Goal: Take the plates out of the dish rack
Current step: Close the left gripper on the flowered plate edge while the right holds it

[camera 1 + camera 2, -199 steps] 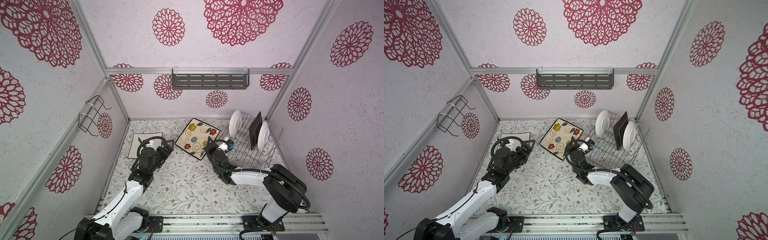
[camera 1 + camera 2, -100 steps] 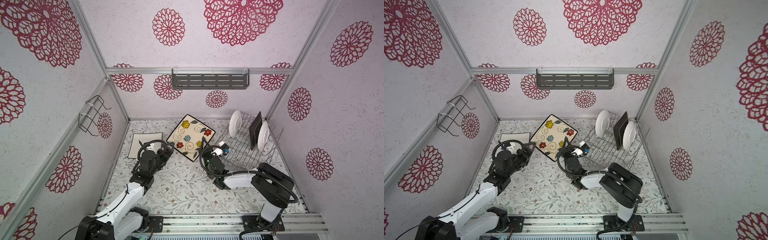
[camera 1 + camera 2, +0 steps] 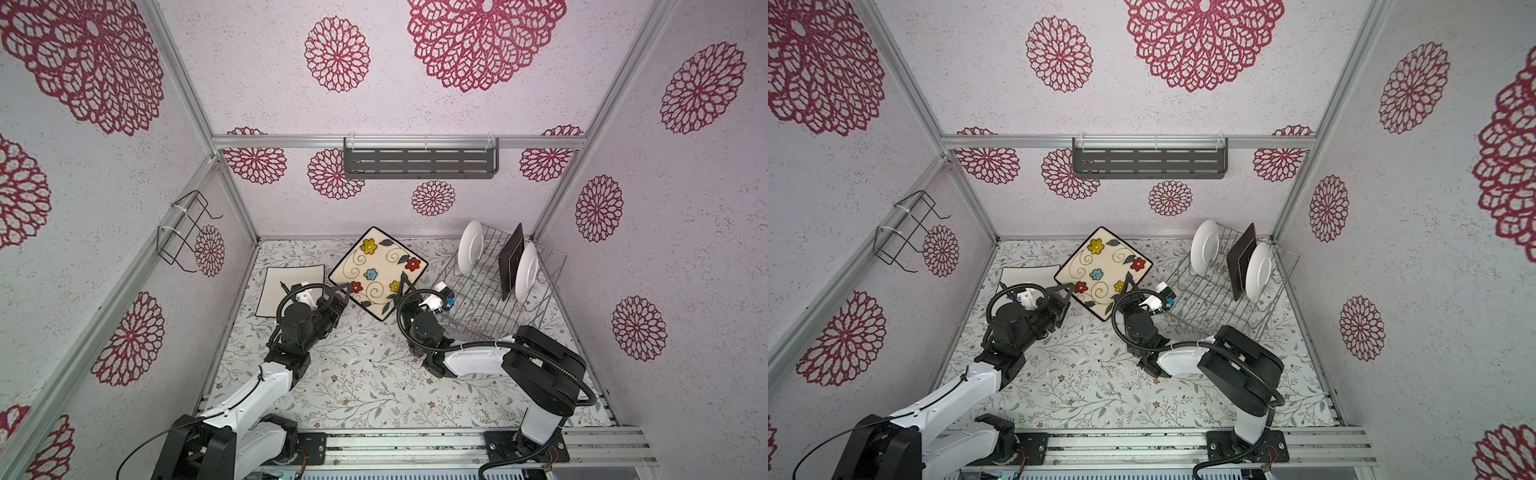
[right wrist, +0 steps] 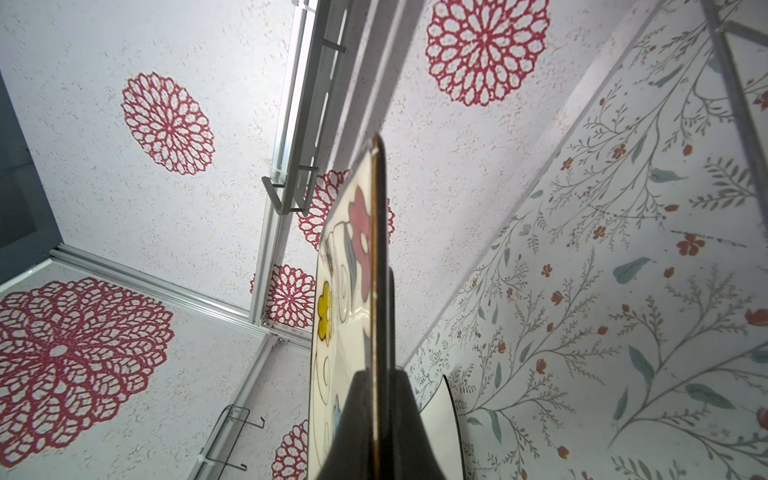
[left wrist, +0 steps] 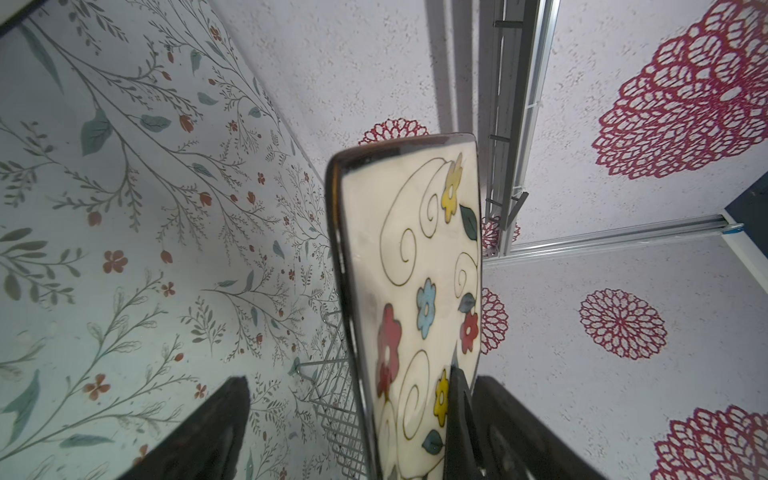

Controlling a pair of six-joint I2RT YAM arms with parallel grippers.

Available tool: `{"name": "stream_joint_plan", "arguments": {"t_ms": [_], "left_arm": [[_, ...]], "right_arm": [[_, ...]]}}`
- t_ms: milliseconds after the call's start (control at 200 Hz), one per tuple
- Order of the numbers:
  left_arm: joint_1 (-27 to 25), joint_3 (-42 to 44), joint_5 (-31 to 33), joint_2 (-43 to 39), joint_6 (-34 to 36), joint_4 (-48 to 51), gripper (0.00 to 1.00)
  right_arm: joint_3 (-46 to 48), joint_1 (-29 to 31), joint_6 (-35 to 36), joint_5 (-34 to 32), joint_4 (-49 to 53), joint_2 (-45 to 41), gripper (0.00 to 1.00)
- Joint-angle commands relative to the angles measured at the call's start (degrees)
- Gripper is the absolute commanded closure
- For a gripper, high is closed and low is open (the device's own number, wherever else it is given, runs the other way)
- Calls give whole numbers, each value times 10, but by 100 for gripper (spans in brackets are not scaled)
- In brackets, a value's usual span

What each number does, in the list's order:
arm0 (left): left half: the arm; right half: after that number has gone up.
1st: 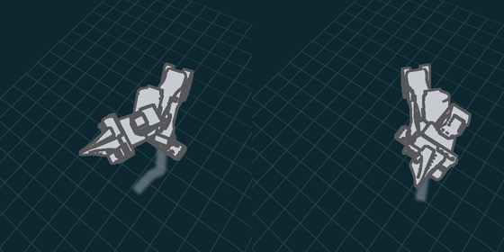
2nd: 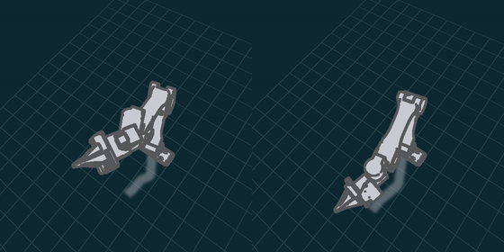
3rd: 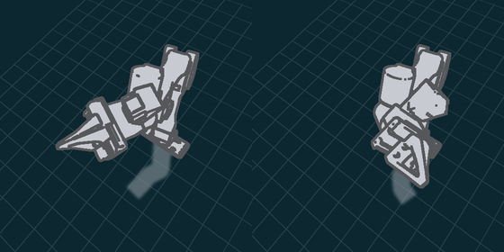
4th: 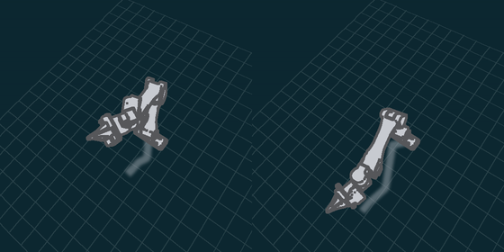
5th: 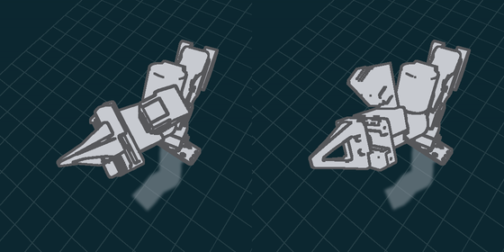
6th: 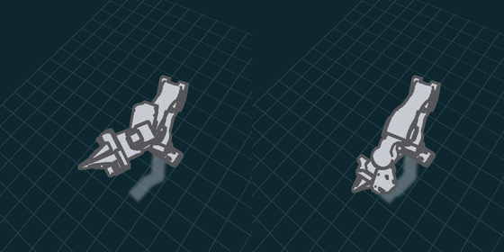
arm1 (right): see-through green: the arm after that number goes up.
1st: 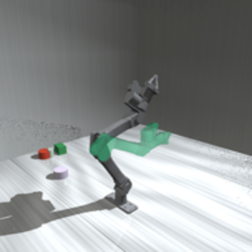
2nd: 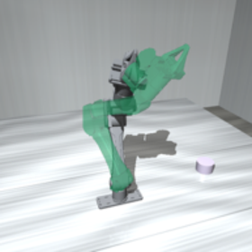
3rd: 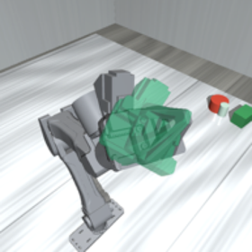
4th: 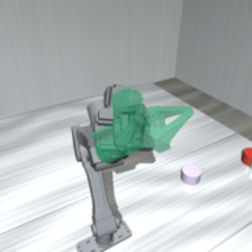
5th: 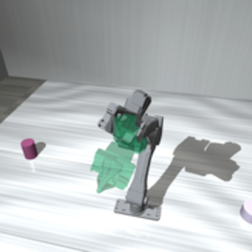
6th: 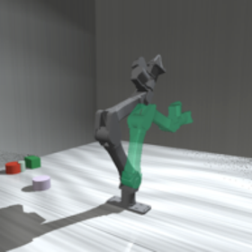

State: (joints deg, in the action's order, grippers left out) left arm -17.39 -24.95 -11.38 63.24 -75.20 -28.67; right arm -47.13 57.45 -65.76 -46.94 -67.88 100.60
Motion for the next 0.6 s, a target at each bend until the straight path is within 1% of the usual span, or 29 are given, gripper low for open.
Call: {"name": "stream_joint_plan", "arguments": {"t_ms": [0,110,260,410,485,596], "left_arm": [[-4,-10,-16,10,0,-49,15],[-6,-19,-25,20,-3,-58,19],[-8,-6,-24,28,-20,-95,24],[-12,-5,-24,34,-24,-98,28],[-14,-5,-23,37,-25,-102,31],[-17,-9,-25,44,-27,-108,40]], "right_arm": [[-43,7,-36,-8,-107,-42,100],[-48,9,-39,-4,-108,-38,100],[-53,11,-36,6,-129,-27,100],[-65,11,-35,24,-153,-12,100],[-70,11,-35,29,-146,-11,100],[-73,11,-34,33,-148,-10,100]]}}
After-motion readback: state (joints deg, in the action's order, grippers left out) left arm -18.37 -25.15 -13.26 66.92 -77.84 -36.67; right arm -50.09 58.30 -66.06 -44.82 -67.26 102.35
